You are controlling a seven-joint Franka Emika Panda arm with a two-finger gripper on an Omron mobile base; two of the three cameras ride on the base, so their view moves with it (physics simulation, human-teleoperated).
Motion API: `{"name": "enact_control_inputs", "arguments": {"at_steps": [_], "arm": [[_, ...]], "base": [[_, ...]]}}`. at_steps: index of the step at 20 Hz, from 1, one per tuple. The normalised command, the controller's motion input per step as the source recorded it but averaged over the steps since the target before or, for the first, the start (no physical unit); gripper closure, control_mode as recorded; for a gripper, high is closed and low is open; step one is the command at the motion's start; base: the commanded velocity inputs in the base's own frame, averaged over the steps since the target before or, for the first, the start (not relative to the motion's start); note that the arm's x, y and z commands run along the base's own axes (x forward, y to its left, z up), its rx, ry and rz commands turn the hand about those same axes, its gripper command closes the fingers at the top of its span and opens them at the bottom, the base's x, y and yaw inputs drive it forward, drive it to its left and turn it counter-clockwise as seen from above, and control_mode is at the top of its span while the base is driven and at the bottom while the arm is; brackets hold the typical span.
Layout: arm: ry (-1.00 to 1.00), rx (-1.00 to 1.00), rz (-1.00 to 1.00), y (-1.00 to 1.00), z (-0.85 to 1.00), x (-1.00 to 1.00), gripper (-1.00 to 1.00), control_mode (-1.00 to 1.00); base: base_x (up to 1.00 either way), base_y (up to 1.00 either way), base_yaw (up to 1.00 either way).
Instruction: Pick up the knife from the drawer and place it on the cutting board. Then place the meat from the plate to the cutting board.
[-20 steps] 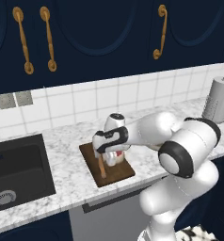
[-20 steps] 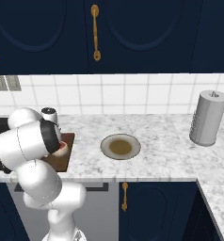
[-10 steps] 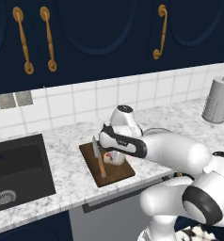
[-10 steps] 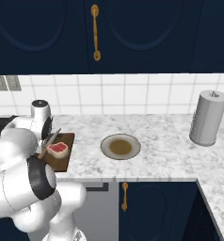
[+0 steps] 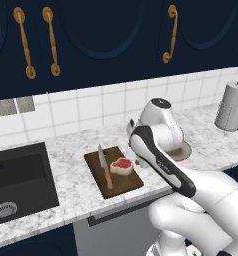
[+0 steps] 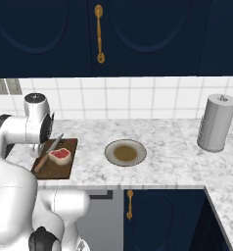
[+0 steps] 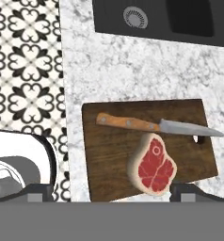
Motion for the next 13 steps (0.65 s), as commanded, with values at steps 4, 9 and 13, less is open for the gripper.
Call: {"name": "enact_control_inputs", "arguments": {"at_steps": [4,9,13], "arm": [[-0.01,0.00,-0.07,-0.92,0.93,-0.04,-1.00,-1.00],[0.00,0.00,-0.07,-1.00,0.84,0.00,-1.00,-1.00],[0.00,-0.01,-0.04,-1.00,0.22,-0.03,-1.00,-1.00]], "base": [[0.00,0.00,0.00],[0.00,0.00,0.00],[0.00,0.00,0.00]]}}
